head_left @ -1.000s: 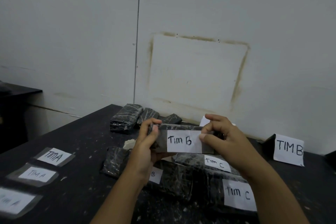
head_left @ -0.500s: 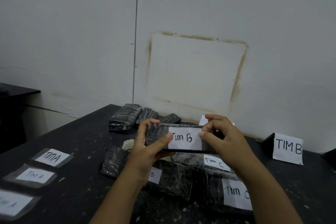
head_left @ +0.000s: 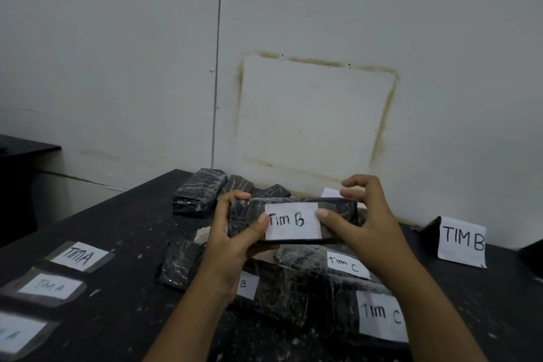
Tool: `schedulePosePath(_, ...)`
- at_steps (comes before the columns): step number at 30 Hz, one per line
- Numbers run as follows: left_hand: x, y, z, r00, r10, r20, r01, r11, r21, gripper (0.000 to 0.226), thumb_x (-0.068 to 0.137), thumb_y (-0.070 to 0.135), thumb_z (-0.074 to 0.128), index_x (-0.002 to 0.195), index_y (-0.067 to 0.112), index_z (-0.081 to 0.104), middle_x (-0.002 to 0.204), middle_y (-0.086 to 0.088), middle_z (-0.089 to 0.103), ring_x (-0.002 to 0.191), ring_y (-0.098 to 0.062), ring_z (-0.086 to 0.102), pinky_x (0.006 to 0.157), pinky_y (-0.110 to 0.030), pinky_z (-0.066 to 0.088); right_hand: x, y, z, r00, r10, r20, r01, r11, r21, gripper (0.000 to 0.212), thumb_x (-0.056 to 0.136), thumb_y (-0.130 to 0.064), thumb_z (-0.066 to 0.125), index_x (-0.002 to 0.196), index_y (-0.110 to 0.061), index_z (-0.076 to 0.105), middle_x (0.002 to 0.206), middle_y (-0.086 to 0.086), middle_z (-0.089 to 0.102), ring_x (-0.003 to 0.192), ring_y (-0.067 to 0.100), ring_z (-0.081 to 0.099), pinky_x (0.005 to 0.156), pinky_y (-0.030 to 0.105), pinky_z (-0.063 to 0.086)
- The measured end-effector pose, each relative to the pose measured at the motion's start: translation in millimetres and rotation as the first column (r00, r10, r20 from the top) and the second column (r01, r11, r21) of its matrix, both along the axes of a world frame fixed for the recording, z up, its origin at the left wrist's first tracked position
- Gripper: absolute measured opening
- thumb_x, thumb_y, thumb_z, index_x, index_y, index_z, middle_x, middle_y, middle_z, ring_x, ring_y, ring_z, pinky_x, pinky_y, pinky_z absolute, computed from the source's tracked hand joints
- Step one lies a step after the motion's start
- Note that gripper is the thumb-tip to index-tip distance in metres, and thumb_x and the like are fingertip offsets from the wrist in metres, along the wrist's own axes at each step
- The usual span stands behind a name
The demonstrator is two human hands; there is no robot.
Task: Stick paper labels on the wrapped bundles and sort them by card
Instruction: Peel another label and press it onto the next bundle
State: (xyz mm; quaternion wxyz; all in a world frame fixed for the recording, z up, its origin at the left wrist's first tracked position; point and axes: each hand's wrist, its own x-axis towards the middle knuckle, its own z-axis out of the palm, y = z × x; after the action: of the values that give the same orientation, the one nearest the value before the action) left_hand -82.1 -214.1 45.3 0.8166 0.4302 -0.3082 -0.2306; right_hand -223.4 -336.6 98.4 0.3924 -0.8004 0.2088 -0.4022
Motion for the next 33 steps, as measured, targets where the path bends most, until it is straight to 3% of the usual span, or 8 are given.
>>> schedulePosePath(3, -3, -1, 0, 0.999, 0.03, 0.019, -0.03, 0.999, -0.014, 0.029, 0.064, 0.017, 0.069, 0.083, 0.037, 0.058, 0.096, -0.023, 0.066, 0.077, -0.029, 0.071, 0.06, -0.038, 0.06, -5, -1, 3, 0.993, 0.108, -0.039, -0.097, 0.97, 0.224, 0.042, 0.082, -0.023, 0.067, 0.117, -0.034, 0.047, 0.103, 0.005, 0.061, 0.084, 0.021, 0.066, 0.065, 0.036, 0.059)
schedulePosePath(6, -2, 1, 1, 0.999, 0.046, -0.001, -0.046, 0.998, -0.046, 0.028, 0.065, 0.017, 0.067, 0.084, 0.036, 0.059, 0.095, -0.023, 0.066, 0.076, -0.029, 0.071, 0.059, -0.041, 0.06, -4, 0, 4, 0.991, 0.129, -0.018, -0.124, 0.976, 0.181, 0.028, 0.089, -0.012, 0.058, 0.114, -0.026, 0.057, 0.1, 0.006, 0.061, 0.082, 0.024, 0.065, 0.067, 0.047, 0.059)
schedulePosePath(10, -3, 3, 2, 0.994, 0.091, 0.061, -0.087, 0.994, -0.064, 0.029, 0.067, 0.016, 0.067, 0.086, 0.036, 0.058, 0.101, -0.018, 0.063, 0.08, -0.033, 0.07, 0.063, -0.048, 0.06, 4, 3, 0, 0.998, 0.036, 0.043, -0.04, 0.994, 0.098, 0.024, 0.093, -0.011, 0.048, 0.112, -0.023, 0.058, 0.087, 0.004, 0.058, 0.074, 0.017, 0.055, 0.067, 0.034, 0.051)
schedulePosePath(14, -5, 1, 0, 0.977, 0.15, 0.149, -0.138, 0.987, -0.084, 0.03, 0.071, 0.014, 0.066, 0.09, 0.035, 0.057, 0.108, -0.006, 0.056, 0.085, -0.03, 0.069, 0.062, -0.041, 0.06, 14, 11, -9, 0.988, -0.084, 0.13, 0.077, 0.995, 0.058, 0.022, 0.081, -0.032, 0.066, 0.099, -0.023, 0.057, 0.077, -0.003, 0.06, 0.068, 0.008, 0.057, 0.063, 0.03, 0.052)
schedulePosePath(18, -6, 1, 1, 0.982, 0.146, 0.121, -0.133, 0.985, -0.109, 0.029, 0.068, 0.016, 0.065, 0.086, 0.037, 0.058, 0.109, -0.007, 0.055, 0.081, -0.027, 0.071, 0.06, -0.042, 0.06, 18, 15, -9, 0.965, -0.084, 0.248, 0.07, 0.995, 0.066, 0.014, 0.081, -0.023, 0.068, 0.089, -0.02, 0.058, 0.077, -0.005, 0.059, 0.067, 0.005, 0.057, 0.064, 0.036, 0.055)
schedulePosePath(21, -7, 2, 2, 0.985, 0.14, 0.1, -0.129, 0.985, -0.111, 0.029, 0.067, 0.017, 0.066, 0.085, 0.039, 0.059, 0.113, -0.012, 0.054, 0.08, -0.026, 0.071, 0.061, -0.044, 0.06, 18, 16, -10, 0.957, -0.067, 0.281, 0.059, 0.998, 0.037, 0.009, 0.084, -0.018, 0.065, 0.09, -0.018, 0.059, 0.077, -0.006, 0.058, 0.068, 0.002, 0.055, 0.06, 0.025, 0.051)
schedulePosePath(28, -5, 1, 1, 0.992, 0.113, 0.052, -0.109, 0.992, -0.069, 0.028, 0.069, 0.015, 0.064, 0.086, 0.037, 0.058, 0.106, -0.024, 0.06, 0.077, -0.026, 0.071, 0.057, -0.04, 0.059, 18, 13, -15, 0.968, -0.052, 0.245, 0.051, 0.999, 0.013, 0.012, 0.091, -0.012, 0.053, 0.098, -0.019, 0.06, 0.073, 0.001, 0.054, 0.061, 0.007, 0.048, 0.056, 0.029, 0.044)
schedulePosePath(33, -1, 2, -1, 0.991, 0.121, 0.059, -0.119, 0.992, -0.032, 0.028, 0.07, 0.018, 0.065, 0.089, 0.037, 0.057, 0.114, -0.03, 0.058, 0.083, -0.034, 0.069, 0.062, -0.045, 0.059, 15, 10, -15, 0.995, 0.015, 0.101, -0.02, 0.998, 0.056, 0.024, 0.094, -0.02, 0.048, 0.117, -0.026, 0.05, 0.071, -0.006, 0.053, 0.057, 0.0, 0.05, 0.051, 0.015, 0.04)
